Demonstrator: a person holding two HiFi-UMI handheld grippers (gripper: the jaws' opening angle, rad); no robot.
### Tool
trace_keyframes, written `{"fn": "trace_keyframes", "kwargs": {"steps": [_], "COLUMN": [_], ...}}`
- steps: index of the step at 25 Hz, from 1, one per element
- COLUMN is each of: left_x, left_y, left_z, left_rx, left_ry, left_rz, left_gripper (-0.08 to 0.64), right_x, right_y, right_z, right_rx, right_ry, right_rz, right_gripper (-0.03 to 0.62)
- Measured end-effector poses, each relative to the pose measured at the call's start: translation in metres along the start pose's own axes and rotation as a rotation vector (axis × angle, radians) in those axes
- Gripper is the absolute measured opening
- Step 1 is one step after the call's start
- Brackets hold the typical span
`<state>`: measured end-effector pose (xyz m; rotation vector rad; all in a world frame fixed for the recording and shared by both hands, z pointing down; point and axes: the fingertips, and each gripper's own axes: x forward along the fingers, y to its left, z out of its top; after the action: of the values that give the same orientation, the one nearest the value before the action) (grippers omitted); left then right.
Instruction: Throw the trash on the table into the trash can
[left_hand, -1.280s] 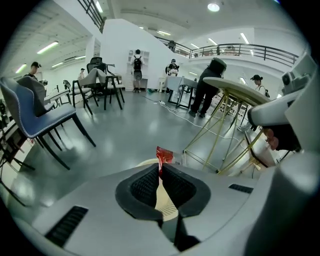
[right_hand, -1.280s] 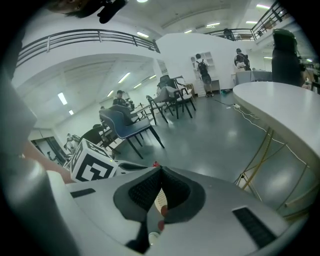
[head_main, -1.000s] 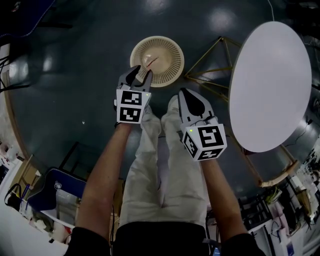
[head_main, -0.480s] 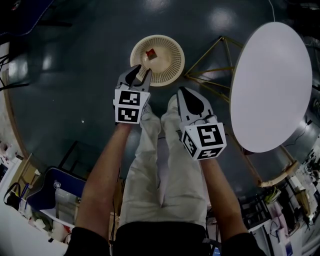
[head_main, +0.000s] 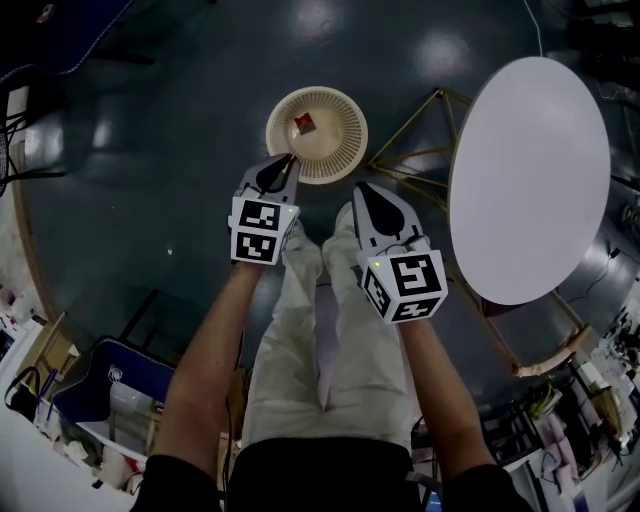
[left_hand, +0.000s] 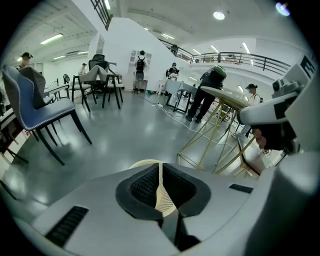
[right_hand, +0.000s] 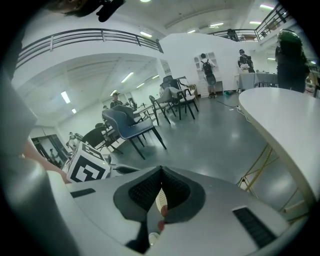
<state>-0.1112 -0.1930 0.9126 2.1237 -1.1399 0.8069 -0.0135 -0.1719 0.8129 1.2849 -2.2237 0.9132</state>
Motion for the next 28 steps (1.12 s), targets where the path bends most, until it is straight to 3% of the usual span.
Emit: {"fn": "trace_keyframes", "kwargs": {"steps": [14, 22, 28], "left_x": [-0.064, -0.125, -0.177], "left_y": [-0.025, -0.039, -0.044], "left_z": [0.042, 0.123, 0.180], "left_rx": [0.012, 0.026, -0.014], "left_ry": [-0.014, -0.139, -0.265], "left_rz": [-0.041, -0.044, -0.037], "left_gripper": [0.015, 0.015, 0.015], "right_x": [-0.048, -0.078, -0.100], "right_y": [0.032, 0.055, 0.082], "right_z": [0.059, 0.127, 0.169], "right_rx": [-0.034, -0.082, -0.131], "right_ry": [-0.043, -0.106, -0.143], "right_rz": [-0.005, 0.001, 0.022], "right_gripper": [0.017, 0.017, 0.017]}}
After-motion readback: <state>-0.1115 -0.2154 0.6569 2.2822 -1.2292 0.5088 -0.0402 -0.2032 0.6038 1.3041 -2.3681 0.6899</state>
